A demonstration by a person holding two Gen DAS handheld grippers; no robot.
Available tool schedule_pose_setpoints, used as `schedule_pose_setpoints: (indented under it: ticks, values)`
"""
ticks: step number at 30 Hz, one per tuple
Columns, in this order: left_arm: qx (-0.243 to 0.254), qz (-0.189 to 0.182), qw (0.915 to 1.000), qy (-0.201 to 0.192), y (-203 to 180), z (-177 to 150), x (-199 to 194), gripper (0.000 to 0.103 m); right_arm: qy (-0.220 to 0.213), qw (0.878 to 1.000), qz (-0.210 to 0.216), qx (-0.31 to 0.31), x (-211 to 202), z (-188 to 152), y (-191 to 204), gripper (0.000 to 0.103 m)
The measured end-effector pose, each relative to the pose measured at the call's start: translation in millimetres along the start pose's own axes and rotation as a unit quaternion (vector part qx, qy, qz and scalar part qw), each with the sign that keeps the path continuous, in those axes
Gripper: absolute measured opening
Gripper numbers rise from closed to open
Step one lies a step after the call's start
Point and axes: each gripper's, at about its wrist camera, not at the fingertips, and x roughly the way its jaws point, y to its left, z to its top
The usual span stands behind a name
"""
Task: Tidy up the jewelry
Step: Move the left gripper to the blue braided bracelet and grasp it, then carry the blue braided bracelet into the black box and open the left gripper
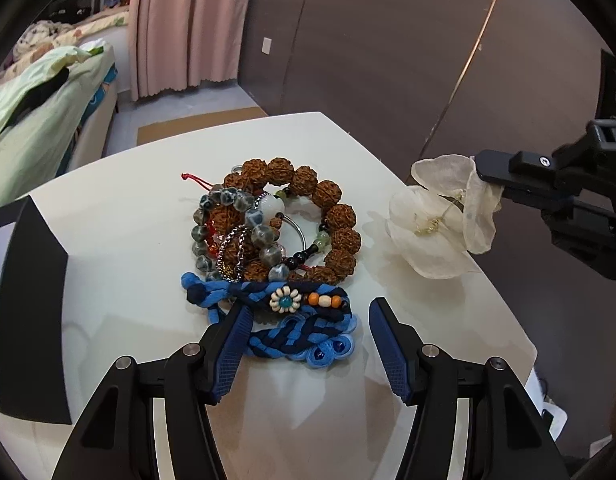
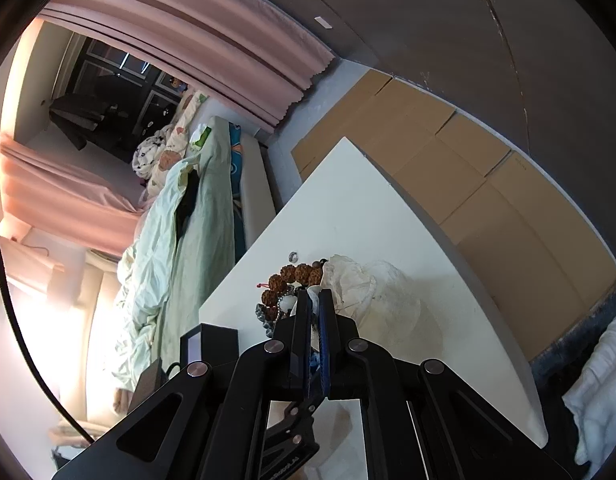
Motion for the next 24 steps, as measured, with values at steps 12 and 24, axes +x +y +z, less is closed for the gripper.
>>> schedule_pose_setpoints:
  ticks: [12, 24]
  values:
    - [-0.036, -0.016, 0.9992, 0.010, 19.0, -8.5, -29.0, 0.014, 0.000, 1.000, -0.006, -0.009, -2.4, -4.2, 1.7, 0.005]
    - [-0.074, -0.036, 0.9955, -0.047, 45.1, 10.9, -85.6, 0.010, 0.003, 0.999, 0.022, -0.035, -1.0, -16.8, 19.6, 0.005]
